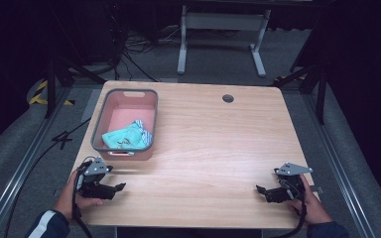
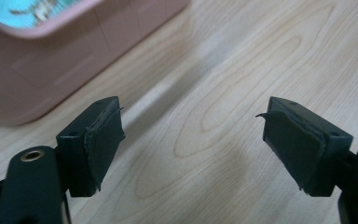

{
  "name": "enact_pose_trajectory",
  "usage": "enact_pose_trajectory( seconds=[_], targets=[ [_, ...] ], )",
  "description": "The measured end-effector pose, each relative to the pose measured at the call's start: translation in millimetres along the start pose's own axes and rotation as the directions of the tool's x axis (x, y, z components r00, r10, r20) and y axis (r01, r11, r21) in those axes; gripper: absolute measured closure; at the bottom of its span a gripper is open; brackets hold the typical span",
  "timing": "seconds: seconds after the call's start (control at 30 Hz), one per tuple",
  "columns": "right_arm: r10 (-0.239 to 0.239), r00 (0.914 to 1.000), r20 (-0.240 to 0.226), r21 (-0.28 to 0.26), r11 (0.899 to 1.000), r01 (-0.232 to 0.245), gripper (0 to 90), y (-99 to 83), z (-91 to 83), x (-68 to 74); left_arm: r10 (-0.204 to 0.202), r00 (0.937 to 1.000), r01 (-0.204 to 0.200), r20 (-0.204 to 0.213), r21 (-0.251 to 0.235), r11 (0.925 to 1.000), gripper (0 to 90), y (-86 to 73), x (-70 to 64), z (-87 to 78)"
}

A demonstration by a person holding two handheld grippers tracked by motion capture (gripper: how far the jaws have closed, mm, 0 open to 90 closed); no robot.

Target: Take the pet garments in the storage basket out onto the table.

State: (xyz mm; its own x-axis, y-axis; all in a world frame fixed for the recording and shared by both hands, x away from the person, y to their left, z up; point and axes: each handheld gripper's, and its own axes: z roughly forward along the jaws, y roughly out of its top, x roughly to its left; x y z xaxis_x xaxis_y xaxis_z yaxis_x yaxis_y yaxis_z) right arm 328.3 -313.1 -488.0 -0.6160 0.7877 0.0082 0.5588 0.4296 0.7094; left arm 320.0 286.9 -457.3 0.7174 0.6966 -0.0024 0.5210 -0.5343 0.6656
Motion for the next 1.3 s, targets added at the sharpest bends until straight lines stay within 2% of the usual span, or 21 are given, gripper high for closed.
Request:
enact_pose_trajectory(
  seconds=[0.4,0.5,0.53,0.6,0.7,0.77,0.87,0.93,1.07,1.13,1.17,1.3],
  targets=[
    [0.0,1.0,0.0,0.0,1.0,0.0,0.5,0.0,0.0,0.0,0.059,0.9966,-0.062,-0.058,-0.049,0.9969,21.8,18.9,-8.9,-37.5],
    [0.0,1.0,0.0,0.0,1.0,0.0,0.5,0.0,0.0,0.0,0.059,0.9964,-0.063,-0.06,-0.068,0.9957,21.8,24.4,-8.4,-45.8],
    [0.0,1.0,0.0,0.0,1.0,0.0,0.5,0.0,0.0,0.0,0.053,0.9966,-0.057,-0.063,-0.069,0.996,21.9,26.3,-9.0,-48.5],
    [0.0,1.0,0.001,0.0,1.0,0.0,0.5,-0.1,-0.1,0.1,0.067,0.9945,-0.072,-0.081,-0.059,0.9957,21.8,30.0,-7.6,-52.3],
    [0.0,1.0,0.001,0.0,1.0,0.0,0.5,-0.2,-0.1,0.1,0.062,0.995,-0.067,-0.078,-0.061,0.9959,21.6,37.1,-6.6,-57.6],
    [0.0,1.0,0.001,0.0,1.0,0.0,0.5,-0.2,-0.1,0.1,0.054,0.9957,-0.059,-0.075,-0.065,0.9961,21.5,42.8,-5.3,-59.3],
    [0.001,1.0,0.001,-0.001,1.0,-0.001,0.5,-0.3,-0.2,0.2,0.072,0.9932,-0.078,-0.092,-0.06,0.9952,21.5,52.4,-2.7,-62.1],
    [0.001,1.0,0.001,-0.001,1.0,-0.001,0.5,-0.3,-0.2,0.3,0.068,0.9939,-0.073,-0.088,-0.065,0.9952,21.5,59.6,-0.9,-63.3],
    [0.001,1.0,0.001,-0.001,1.0,-0.001,0.5,-0.3,-0.2,0.2,0.091,0.9916,-0.096,-0.092,-0.053,0.994,21.5,76.4,6.5,-64.9],
    [0.001,1.0,0.001,-0.001,1.0,-0.001,0.5,-0.3,-0.2,0.2,0.09,0.9911,-0.094,-0.098,-0.038,0.9948,21.5,87.4,13.5,-63.8],
    [0.001,1.0,0.001,-0.001,1.0,-0.001,0.5,-0.3,-0.2,0.3,0.081,0.9919,-0.084,-0.098,-0.027,0.9961,21.5,93.7,17.1,-61.9],
    [0.001,1.0,0.001,-0.001,1.0,-0.001,0.5,-0.3,-0.2,0.2,0.087,0.9915,-0.084,-0.096,0.04,0.9957,21.5,114.3,29.9,-50.6]
  ],
)
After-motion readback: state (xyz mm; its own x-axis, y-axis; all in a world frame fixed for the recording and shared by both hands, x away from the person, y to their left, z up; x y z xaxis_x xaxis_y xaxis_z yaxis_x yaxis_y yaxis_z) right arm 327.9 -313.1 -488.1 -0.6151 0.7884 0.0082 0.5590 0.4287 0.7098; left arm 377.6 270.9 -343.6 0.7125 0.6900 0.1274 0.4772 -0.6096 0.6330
